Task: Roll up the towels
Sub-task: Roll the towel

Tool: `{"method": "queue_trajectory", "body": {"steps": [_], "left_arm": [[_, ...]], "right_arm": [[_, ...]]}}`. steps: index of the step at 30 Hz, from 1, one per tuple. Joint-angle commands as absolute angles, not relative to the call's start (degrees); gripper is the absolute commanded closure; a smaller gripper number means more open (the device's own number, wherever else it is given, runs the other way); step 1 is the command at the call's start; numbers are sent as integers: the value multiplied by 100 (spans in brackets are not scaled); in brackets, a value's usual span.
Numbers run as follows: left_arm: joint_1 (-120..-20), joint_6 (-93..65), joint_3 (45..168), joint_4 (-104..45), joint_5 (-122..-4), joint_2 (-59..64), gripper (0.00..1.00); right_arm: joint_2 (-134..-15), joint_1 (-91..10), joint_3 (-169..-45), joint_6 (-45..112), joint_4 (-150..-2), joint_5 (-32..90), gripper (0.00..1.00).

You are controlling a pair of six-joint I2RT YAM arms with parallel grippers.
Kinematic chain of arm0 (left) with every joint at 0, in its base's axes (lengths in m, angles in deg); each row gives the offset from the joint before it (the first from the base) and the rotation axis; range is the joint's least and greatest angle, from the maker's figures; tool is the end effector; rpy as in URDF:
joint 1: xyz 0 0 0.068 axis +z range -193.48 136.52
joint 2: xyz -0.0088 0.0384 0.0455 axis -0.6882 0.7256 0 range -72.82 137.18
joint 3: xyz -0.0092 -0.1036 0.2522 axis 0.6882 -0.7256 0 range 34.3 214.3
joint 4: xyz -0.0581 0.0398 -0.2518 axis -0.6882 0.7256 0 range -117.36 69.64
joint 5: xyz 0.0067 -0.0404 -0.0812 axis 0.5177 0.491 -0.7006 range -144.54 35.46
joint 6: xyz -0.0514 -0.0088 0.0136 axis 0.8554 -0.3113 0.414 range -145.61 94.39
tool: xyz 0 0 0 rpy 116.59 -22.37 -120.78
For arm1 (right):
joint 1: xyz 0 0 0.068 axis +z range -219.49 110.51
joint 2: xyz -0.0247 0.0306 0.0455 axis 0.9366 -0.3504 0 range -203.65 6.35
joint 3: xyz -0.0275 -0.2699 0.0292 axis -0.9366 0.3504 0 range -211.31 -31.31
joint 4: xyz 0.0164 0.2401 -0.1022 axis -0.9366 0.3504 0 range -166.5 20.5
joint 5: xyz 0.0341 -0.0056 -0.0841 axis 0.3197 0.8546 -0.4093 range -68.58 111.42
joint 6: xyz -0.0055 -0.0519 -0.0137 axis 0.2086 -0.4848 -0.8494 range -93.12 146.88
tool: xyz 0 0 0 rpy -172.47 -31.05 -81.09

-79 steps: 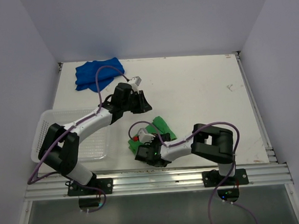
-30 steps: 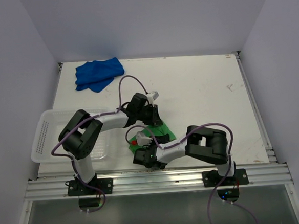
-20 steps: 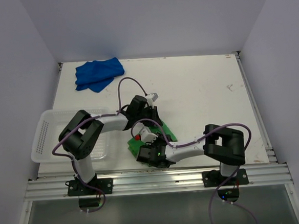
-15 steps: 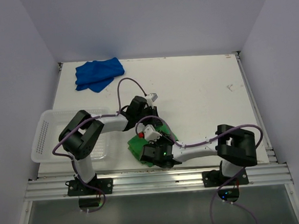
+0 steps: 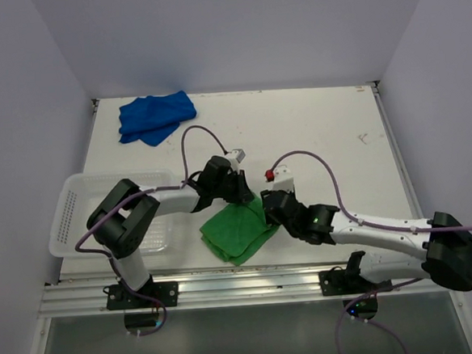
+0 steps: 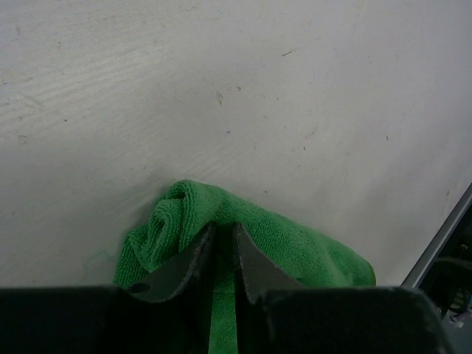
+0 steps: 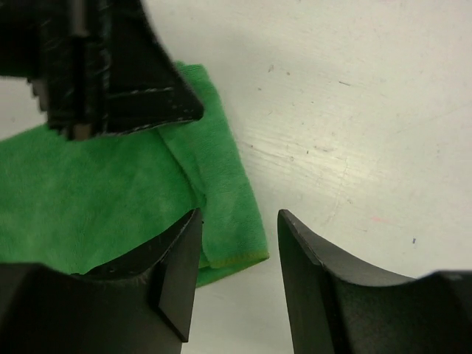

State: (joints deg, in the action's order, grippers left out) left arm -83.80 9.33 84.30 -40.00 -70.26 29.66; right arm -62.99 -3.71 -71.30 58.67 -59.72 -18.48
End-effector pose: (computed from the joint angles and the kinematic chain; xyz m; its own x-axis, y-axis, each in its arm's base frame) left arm 0.2660 -0.2384 0.1442 -0.8480 -0.0035 -0.5300 0.3608 0.7287 -0.5820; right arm 0.1194 0.2095 0.2197 -0.5239 -0.1794 -0.8327 -0.2838 0.9585 -0.0280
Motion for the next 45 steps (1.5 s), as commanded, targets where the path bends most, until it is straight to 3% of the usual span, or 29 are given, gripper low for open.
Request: {"method": "queue_trajectory", "body": {"steps": [1, 6, 13, 29, 36, 40, 45], "left_arm": [[-8426, 954, 8168, -3624, -6526, 2809, 81], [-8488, 998, 8141, -3641, -6412, 2756, 81], [-8532, 1016, 8141, -3667, -6412, 2773, 82], [-8576, 999, 8150, -3650, -6429, 2773, 82], [-8576, 998, 8159, -3641, -6412, 2791, 82], [-8576, 981, 8194, -3589, -6368, 2773, 82], [-8576, 919, 8238, -3501, -6298, 2747, 82]], "right_arm": [[-5852, -1372, -6684, 6449, -6708, -216, 51], [-5860, -2281, -6533, 6687, -7113, 1434, 48], [-6492, -3028, -6322, 6933, -7825, 2493, 46], [-7091, -3046, -6295, 6178, -7536, 1756, 47], [-7213, -3038, -6207, 6098, -7878, 2344, 47], [-7372, -3037, -6199, 5923, -7931, 2608, 54], [-7197, -2985, -6023, 5676, -8001, 2626, 75]]}}
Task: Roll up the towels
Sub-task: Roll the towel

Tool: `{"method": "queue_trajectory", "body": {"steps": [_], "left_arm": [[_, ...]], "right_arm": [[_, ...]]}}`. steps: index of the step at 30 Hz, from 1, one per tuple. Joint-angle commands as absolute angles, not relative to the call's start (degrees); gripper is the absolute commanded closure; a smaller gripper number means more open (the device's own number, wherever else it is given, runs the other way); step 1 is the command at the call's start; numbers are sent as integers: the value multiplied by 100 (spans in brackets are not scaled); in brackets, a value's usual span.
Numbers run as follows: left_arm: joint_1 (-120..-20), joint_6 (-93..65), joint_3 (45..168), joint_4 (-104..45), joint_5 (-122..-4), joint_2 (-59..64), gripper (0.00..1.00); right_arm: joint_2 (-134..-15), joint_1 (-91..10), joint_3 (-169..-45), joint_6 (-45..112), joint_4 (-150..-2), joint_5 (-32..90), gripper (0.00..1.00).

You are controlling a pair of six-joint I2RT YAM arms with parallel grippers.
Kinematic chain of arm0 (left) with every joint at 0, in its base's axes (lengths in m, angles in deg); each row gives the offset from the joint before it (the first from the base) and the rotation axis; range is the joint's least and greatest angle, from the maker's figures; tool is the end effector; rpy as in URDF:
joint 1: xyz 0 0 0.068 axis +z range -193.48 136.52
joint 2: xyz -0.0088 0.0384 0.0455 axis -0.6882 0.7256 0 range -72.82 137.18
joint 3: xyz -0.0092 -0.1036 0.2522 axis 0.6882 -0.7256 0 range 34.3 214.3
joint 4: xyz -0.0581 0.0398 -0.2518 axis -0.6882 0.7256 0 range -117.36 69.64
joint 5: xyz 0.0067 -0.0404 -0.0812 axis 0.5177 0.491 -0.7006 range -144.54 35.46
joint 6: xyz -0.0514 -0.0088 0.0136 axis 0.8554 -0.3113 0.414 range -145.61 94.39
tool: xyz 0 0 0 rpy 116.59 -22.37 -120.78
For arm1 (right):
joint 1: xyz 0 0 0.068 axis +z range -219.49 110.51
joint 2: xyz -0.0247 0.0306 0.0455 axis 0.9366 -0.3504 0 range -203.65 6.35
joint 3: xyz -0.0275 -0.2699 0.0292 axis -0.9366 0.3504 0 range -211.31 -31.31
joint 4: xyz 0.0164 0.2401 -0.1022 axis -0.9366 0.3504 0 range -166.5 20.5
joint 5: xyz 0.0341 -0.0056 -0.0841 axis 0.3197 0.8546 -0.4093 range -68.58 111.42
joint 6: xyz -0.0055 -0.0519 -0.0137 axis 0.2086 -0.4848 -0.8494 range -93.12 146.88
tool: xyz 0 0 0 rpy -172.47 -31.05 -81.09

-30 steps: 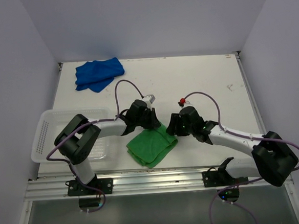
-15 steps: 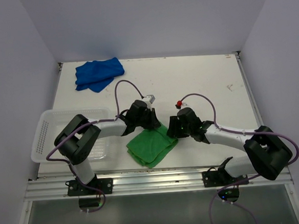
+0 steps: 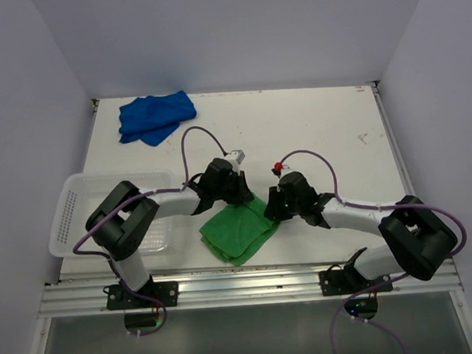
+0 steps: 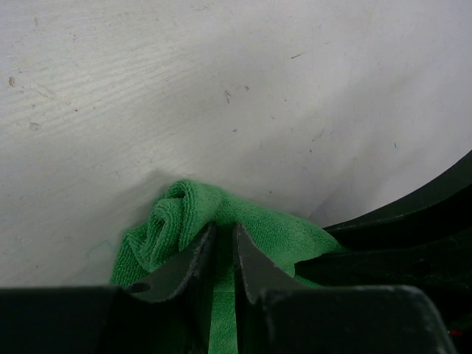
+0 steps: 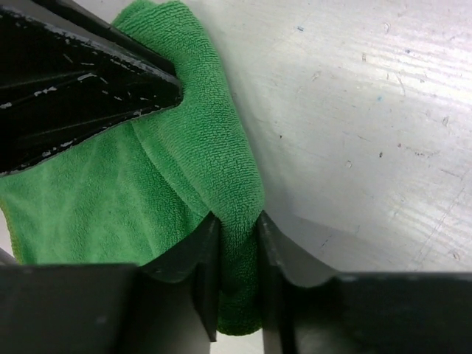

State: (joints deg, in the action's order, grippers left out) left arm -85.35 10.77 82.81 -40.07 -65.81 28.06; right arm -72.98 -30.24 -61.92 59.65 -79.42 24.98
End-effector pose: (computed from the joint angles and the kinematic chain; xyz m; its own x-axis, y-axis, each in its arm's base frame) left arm 0.2567 -0.2393 0.1459 -0.8373 -0.0307 -0.5458 0.3353 0.7598 -0.5570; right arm 0.1956 0.1625 0.1499 -0.8268 0.0221 -0.5621 -0.2586 0.8724 0.4147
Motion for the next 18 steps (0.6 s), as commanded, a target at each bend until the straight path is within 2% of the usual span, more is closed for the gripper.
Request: {"method": "queue_trajectory", "body": {"steps": [1, 4, 5, 9, 18], "left_arm": [[-8576, 911, 8255, -3492, -6289, 2747, 82], [-8585, 884, 8369, -3378, -6271, 2738, 81], [-8576, 875, 8422, -3334, -6236, 2721, 81], [-8497, 770, 8816, -3001, -6131, 2650, 74], [-7899, 603, 8958, -2411, -6245, 2062, 73]], "right_arm": [[-7153, -2941, -5945, 5607, -8010, 2547, 79], [-6924, -2739, -5856, 5475, -7975, 2152, 97], [-6872, -2660, -5839, 5457, -7949, 1803, 100], [-6643, -2055, -5812, 5334, -7870, 828, 100], [-6721, -983, -6128, 5290, -7703, -1038, 100]]}}
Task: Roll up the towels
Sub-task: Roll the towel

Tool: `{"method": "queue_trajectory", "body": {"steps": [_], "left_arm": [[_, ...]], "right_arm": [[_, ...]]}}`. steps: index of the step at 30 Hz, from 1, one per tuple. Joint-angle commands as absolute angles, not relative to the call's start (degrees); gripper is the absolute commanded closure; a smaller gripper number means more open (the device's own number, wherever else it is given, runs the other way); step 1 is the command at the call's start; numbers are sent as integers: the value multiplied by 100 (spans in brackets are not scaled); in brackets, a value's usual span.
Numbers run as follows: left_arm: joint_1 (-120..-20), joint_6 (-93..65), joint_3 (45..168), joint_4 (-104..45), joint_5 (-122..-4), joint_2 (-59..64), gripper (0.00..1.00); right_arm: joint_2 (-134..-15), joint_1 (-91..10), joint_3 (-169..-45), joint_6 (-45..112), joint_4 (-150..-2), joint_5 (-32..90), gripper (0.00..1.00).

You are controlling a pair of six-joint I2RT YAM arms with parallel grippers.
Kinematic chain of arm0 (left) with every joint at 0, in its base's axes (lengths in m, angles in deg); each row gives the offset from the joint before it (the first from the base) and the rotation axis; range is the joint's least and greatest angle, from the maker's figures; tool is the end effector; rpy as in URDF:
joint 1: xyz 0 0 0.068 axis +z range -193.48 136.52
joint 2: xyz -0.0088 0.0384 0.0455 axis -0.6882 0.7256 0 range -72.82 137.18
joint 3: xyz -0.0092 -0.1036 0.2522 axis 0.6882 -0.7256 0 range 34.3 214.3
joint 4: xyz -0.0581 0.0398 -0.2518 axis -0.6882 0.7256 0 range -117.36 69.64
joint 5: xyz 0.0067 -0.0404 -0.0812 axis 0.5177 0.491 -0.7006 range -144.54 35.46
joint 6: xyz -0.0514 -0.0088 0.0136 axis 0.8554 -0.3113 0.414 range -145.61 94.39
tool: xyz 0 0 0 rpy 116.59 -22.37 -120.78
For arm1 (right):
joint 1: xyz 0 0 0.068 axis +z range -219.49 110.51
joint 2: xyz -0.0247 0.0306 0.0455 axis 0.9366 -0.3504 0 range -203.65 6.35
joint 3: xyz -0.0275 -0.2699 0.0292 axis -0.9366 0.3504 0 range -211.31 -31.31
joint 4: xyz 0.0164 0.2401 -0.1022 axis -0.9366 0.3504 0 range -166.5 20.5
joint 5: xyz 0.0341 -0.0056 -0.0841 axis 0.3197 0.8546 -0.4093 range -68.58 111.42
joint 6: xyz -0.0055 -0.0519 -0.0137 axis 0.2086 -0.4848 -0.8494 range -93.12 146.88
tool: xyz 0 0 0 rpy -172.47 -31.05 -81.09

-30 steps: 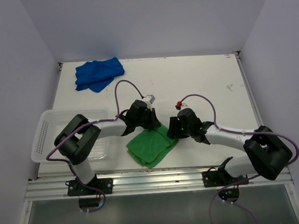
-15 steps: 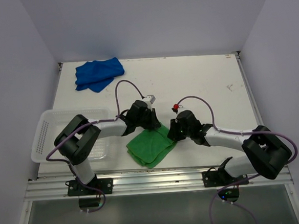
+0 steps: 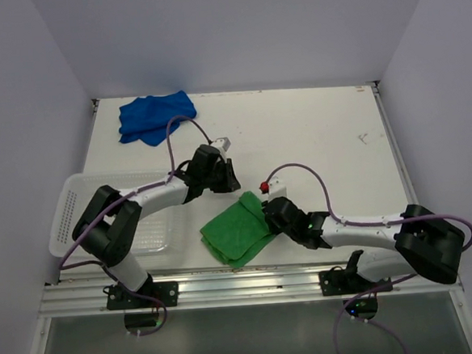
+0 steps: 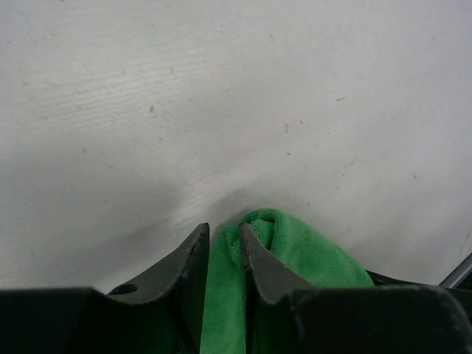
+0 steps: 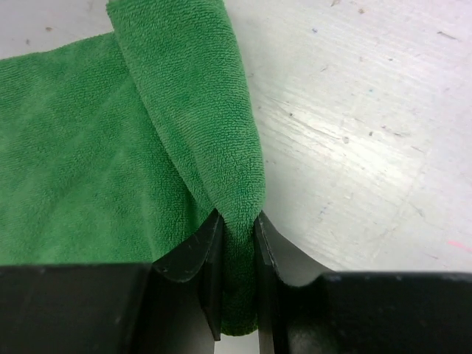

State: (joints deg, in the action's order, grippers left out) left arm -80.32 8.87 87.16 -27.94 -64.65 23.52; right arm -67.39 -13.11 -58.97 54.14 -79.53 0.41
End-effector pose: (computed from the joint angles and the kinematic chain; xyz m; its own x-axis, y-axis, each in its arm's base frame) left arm 0.2749 -0.2137 0.1766 -0.8415 -0.0660 -0.5362 0.2629 0.8170 -0.5132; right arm 0.1423 0.1908 0.1589 -0.6256 -0.1686 -0.7617 -0.3889 0.9138 0.1171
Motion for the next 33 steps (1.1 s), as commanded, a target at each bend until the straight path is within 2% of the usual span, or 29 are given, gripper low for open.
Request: {"method": "queue_trajectory", "body": {"steps": [1, 8, 18, 25, 33], "left_arm": [[-7899, 620, 8950, -2402, -6254, 2035, 73], [-7899, 761, 8879, -2481, -6421, 1772, 73], [-7899, 796, 8924, -2481, -6579, 1560, 73], [-7908, 893, 8686, -2551, -6711, 1314, 73], [-8066, 1059, 8160, -2892, -7071, 954, 73]], "right_arm": [[-6757, -876, -6172, 5281, -7668, -1413, 100], [-7590, 221, -6787, 5272, -7001, -2925, 100], [-9268, 1304, -8095, 5378, -5867, -4307, 100], [-10341, 1770, -9002, 5289, -5128, -4582, 100], [-10887, 1867, -9485, 5070, -4811, -4414, 100]]}}
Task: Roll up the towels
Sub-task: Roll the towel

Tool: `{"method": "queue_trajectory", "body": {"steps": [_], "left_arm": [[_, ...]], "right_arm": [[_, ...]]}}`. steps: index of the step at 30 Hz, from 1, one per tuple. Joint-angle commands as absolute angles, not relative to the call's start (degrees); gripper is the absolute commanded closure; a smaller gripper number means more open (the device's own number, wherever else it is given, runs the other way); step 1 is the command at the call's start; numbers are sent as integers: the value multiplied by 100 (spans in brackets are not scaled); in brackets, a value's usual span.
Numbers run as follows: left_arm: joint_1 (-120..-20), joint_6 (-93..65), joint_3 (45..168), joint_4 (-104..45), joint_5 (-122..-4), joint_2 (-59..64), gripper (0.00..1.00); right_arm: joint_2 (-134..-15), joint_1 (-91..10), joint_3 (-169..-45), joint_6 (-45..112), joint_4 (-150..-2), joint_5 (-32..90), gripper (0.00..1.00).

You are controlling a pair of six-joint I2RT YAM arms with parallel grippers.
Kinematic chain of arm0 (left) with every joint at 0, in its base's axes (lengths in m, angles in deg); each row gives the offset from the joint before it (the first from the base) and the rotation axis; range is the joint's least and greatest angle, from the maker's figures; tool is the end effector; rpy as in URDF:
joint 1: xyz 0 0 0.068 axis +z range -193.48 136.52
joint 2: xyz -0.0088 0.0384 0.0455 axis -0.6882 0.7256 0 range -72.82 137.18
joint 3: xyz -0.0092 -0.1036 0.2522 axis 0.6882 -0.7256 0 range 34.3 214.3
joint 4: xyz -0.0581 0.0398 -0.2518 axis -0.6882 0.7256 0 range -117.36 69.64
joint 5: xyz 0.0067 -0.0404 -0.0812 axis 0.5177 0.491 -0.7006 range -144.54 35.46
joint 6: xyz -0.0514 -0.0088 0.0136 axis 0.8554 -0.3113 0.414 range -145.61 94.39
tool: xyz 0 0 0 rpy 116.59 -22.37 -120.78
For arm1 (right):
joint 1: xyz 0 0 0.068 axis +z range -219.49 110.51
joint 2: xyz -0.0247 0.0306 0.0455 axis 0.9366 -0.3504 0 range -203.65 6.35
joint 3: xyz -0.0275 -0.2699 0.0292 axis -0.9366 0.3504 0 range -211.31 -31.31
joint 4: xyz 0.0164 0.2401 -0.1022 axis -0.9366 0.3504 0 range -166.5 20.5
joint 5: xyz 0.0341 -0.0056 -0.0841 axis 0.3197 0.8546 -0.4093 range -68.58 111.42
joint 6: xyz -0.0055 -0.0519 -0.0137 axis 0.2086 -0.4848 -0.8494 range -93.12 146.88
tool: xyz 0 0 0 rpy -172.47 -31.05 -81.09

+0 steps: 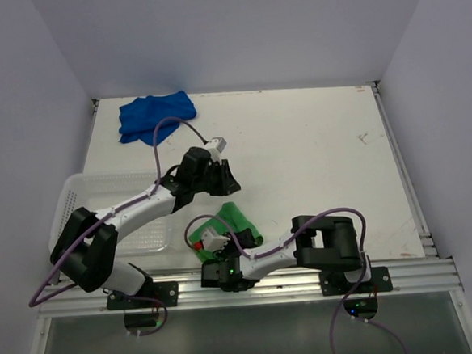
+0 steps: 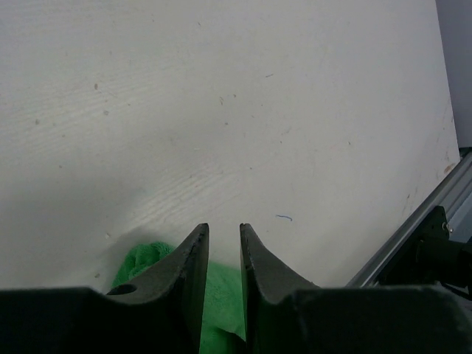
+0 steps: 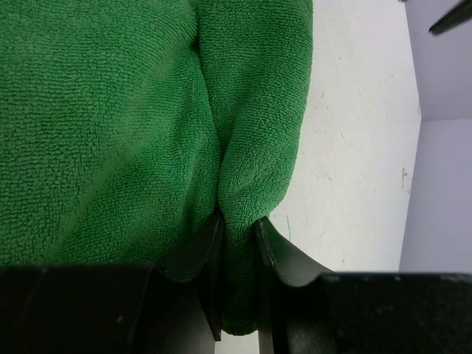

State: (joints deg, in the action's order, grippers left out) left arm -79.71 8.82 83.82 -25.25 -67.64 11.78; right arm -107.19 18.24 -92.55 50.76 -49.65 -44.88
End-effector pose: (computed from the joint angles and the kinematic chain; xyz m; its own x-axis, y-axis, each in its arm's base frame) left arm 0.2508 -0.1937 0.2190 -0.8100 -0.0893 -0.5796 0.3192 0.7620 -0.5634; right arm 0.0462 0.3379 0.1117 -0.1955 -0.8212 -0.5362 -0.3452 0.5694 -0.7461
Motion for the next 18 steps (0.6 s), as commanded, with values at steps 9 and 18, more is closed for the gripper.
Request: {"method": "queue_trajectory", "body": {"steps": [9, 18], "left_arm": [[-8470, 1253, 7623, -3395, -7387, 901, 73], [-8664, 1244, 7456, -3334, -7361, 1121, 74]], "right_arm": [[-11406, 1876, -9872, 4868, -4644, -4247, 100], [-11564, 1893, -9995, 4824, -4565, -4168, 100]]}}
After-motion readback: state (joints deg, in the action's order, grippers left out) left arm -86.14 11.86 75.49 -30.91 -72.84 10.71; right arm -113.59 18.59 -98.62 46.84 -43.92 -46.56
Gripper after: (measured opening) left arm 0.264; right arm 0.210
